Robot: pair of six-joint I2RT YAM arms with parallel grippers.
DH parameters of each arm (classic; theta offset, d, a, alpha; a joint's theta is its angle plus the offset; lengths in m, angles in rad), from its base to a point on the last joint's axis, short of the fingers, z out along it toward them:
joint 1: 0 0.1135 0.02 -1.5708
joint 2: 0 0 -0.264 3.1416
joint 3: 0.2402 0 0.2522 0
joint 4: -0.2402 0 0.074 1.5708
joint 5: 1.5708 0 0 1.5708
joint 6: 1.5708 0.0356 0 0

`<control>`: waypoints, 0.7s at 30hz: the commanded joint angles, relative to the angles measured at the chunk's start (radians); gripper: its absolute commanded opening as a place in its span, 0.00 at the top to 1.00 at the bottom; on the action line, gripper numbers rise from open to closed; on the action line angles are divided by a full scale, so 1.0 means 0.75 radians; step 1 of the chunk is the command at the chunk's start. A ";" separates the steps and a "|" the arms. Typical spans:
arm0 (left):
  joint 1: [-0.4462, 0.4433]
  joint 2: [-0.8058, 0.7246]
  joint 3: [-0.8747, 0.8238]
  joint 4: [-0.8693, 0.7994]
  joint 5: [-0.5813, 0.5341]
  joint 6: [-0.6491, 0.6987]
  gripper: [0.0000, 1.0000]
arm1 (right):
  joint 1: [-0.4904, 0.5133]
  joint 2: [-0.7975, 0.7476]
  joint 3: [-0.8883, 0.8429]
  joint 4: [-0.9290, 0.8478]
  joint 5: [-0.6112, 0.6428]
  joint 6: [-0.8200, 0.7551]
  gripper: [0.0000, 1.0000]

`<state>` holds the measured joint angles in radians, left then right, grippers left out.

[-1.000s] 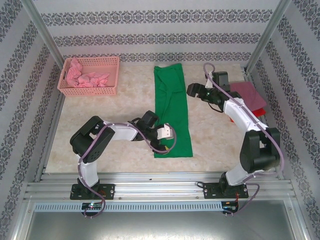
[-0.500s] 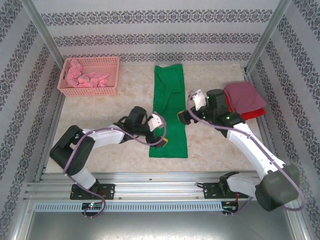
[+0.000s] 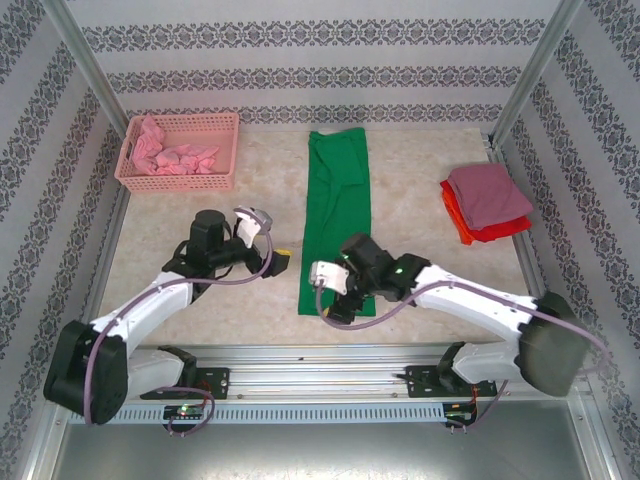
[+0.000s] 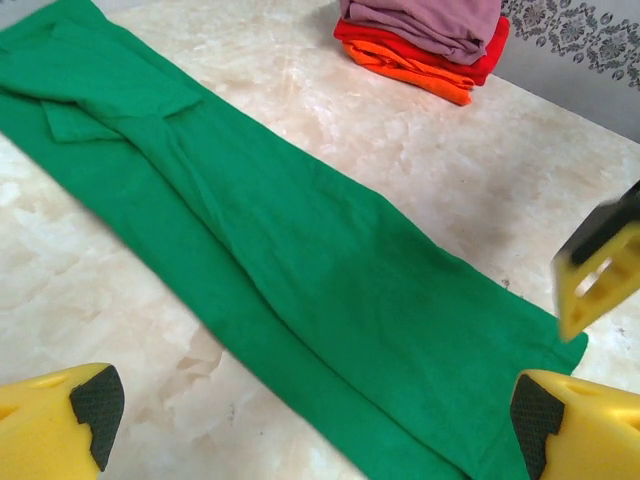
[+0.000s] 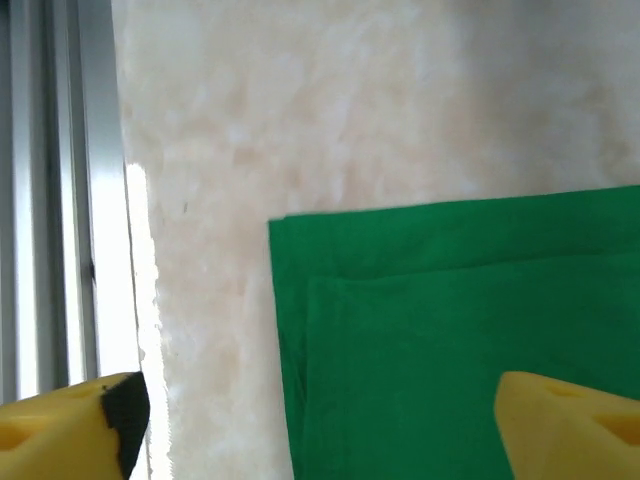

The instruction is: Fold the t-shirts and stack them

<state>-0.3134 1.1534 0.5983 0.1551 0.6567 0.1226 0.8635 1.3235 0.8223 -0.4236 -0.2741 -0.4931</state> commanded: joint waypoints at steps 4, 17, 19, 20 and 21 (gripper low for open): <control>0.045 -0.175 -0.015 -0.289 -0.071 0.164 0.00 | 0.026 0.220 0.051 -0.060 0.180 -0.151 0.42; 0.052 -0.183 -0.045 -0.251 -0.112 0.161 0.00 | 0.046 0.399 0.077 -0.063 0.194 -0.187 0.39; 0.052 -0.178 -0.052 -0.235 -0.116 0.157 0.00 | 0.049 0.420 0.081 -0.064 0.231 -0.181 0.41; 0.052 -0.177 -0.054 -0.232 -0.114 0.155 0.00 | 0.050 0.431 0.087 -0.067 0.255 -0.181 0.43; 0.053 -0.172 -0.055 -0.226 -0.114 0.154 0.00 | 0.052 0.442 0.094 -0.079 0.271 -0.184 0.46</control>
<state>-0.2859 1.0203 0.5720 -0.0189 0.5732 0.2211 0.8886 1.6291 0.8619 -0.4576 -0.1310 -0.6155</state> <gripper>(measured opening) 0.999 0.558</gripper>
